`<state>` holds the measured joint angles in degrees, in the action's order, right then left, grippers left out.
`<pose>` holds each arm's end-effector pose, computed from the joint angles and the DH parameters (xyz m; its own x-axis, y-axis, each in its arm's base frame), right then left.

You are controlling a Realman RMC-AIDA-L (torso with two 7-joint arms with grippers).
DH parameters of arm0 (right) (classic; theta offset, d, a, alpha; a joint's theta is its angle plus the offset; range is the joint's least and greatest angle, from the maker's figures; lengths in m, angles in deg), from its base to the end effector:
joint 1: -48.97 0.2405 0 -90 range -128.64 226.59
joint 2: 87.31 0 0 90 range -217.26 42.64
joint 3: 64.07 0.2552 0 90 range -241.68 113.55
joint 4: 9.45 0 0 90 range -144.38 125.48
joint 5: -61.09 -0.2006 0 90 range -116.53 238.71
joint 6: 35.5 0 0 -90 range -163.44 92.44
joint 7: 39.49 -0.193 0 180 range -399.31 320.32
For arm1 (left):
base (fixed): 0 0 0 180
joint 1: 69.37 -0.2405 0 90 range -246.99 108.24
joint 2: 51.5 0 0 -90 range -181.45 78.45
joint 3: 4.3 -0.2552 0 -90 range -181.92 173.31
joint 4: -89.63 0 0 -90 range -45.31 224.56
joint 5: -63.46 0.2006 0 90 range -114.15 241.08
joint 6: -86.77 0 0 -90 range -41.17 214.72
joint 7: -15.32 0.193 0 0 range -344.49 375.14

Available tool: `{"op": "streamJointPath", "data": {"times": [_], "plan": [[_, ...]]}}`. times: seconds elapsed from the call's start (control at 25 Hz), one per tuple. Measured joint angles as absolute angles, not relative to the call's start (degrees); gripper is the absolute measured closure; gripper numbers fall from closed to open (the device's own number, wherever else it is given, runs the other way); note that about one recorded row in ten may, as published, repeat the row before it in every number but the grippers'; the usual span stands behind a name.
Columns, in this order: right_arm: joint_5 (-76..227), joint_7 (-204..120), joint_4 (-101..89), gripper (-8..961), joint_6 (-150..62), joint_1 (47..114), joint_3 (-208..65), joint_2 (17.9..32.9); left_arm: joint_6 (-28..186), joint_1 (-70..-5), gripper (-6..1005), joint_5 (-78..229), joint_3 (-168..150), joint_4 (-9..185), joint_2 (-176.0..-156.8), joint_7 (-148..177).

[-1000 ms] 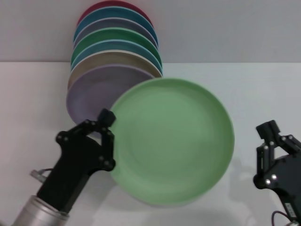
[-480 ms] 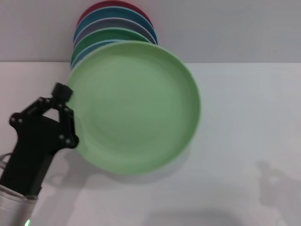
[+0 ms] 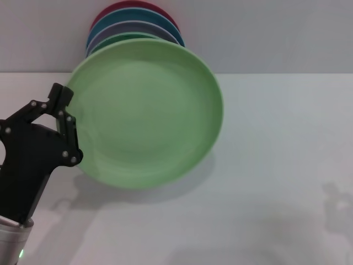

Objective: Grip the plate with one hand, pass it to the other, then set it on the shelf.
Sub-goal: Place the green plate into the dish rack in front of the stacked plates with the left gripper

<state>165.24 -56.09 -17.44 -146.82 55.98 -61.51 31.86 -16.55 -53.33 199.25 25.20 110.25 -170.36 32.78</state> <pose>0.2802 0.2127 0.0092 0.4597 0.3480 -0.8170 -0.7231 -0.3875 -0.5719 -0.1986 0.2684 -0.0118 0.5918 -0.6464 0.4816 0.3908 -0.2925 -0.8728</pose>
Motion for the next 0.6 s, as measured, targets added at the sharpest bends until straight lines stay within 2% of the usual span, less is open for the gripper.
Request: {"op": "streamJointPath", "data": {"times": [0.6], "plan": [[165.15, -55.84, -15.66, 914, -137.44, 55.92, -58.32, 31.86, -25.47, -45.71, 964, 200.56, 26.24, 96.83, -169.47, 39.98]]}}
